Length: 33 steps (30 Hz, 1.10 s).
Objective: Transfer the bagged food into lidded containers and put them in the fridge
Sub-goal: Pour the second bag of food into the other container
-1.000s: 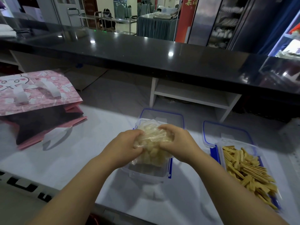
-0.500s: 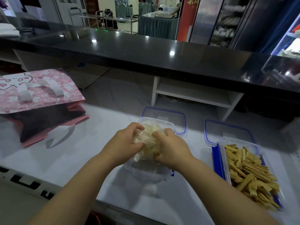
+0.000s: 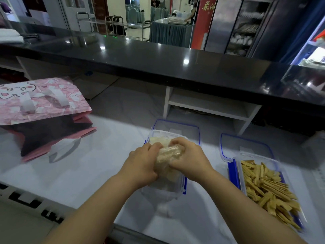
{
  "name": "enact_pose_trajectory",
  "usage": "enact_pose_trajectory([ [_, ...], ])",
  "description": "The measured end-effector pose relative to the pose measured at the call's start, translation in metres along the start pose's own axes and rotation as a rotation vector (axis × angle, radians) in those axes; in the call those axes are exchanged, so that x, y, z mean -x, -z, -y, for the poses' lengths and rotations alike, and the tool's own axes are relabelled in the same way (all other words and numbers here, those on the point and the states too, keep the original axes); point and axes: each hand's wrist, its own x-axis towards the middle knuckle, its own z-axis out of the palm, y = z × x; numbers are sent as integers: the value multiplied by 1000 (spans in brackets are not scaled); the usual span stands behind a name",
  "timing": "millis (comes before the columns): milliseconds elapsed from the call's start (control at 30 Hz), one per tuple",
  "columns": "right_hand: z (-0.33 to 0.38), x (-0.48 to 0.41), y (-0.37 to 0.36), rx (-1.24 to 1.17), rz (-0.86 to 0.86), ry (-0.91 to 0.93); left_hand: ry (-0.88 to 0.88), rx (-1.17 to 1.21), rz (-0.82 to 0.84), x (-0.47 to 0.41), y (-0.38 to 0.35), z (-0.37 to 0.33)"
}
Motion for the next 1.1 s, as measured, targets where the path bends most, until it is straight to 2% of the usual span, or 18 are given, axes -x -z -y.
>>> enact_pose_trajectory([
  [100, 1, -4, 3, -17, 3, 9, 21, 75, -2, -4, 8, 0],
  [433, 11, 0, 22, -33, -92, 100, -60, 261, -192, -8, 37, -8],
  [567, 14, 4, 26, -23, -28, 86, -47, 296, -185, -1, 43, -10],
  [700, 18, 6, 23, -51, -66, 65, -27, 338, -198, 3, 45, -11],
  [833, 22, 5, 30, -68, 18, -20, 13, 350, -184, 5, 50, -11],
  [1100, 30, 7, 35, -67, -29, -32, 19, 371, -204, 3, 60, -13],
])
